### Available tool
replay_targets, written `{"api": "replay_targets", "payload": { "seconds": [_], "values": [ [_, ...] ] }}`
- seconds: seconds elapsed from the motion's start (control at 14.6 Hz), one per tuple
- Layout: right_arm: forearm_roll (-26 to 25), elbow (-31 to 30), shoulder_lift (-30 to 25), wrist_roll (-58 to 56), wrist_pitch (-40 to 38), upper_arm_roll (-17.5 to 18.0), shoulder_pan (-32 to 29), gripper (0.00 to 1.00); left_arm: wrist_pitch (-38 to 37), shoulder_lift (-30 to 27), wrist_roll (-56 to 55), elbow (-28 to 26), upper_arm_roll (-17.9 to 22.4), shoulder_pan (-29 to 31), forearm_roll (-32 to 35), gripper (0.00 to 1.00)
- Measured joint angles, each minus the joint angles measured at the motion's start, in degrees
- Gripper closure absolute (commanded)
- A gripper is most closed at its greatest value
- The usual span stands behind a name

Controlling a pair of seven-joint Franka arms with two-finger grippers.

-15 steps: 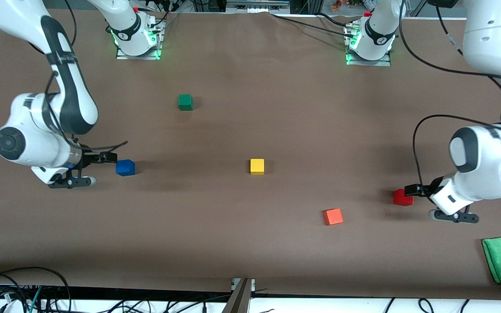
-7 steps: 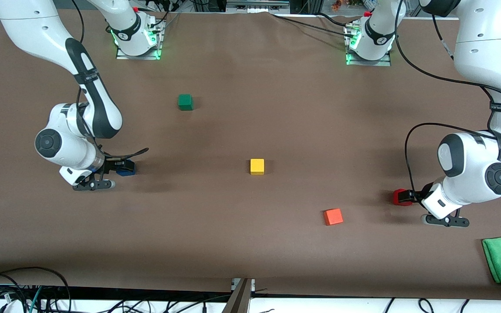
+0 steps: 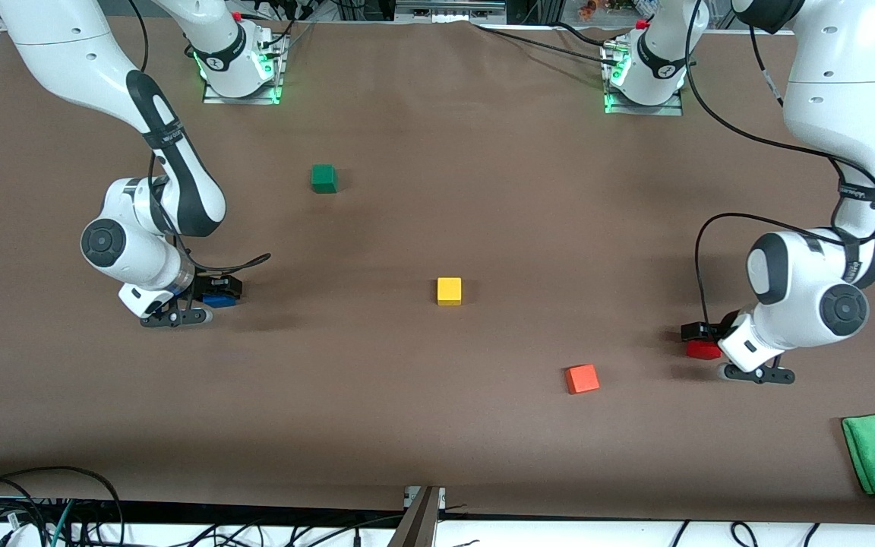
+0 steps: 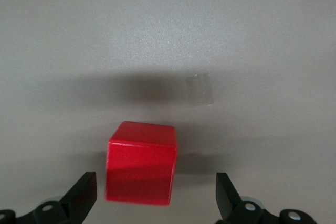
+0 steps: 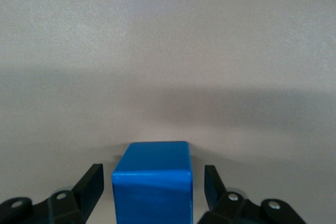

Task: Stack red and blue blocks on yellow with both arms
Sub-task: 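Close the right gripper on the blue block while the left gripper grasps red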

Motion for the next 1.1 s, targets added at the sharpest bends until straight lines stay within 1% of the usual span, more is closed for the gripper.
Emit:
{"api": "replay_targets", "payload": {
  "seconds": [0.14,0.48,0.55,0.68,0.96,1.1],
  "values": [
    [0.0,0.0,0.0,0.0,0.0,0.0,0.0,0.17,1.6,0.0,0.0,-1.1,-0.1,-0.2,0.0,0.0],
    [0.0,0.0,-0.5,0.0,0.0,0.0,0.0,0.17,2.2,-0.8,1.8,-0.8,0.9,-0.1,0.0,0.0],
    [0.0,0.0,-0.6,0.0,0.0,0.0,0.0,0.19,2.2,-1.0,2.7,-0.8,1.4,0.1,0.0,0.0],
    [0.0,0.0,-0.9,0.1,-0.1,0.0,0.0,0.27,2.2,-1.2,3.4,-0.8,1.9,0.6,0.0,0.0],
    [0.0,-0.1,-1.1,0.1,-0.2,0.0,0.0,0.48,2.2,-1.0,3.2,-1.0,1.6,0.1,0.0,0.0],
    [0.0,-0.2,-1.2,0.1,-0.2,0.0,0.0,0.61,2.2,-0.8,2.3,-1.0,1.4,-0.1,0.0,0.0]
  ]
}}
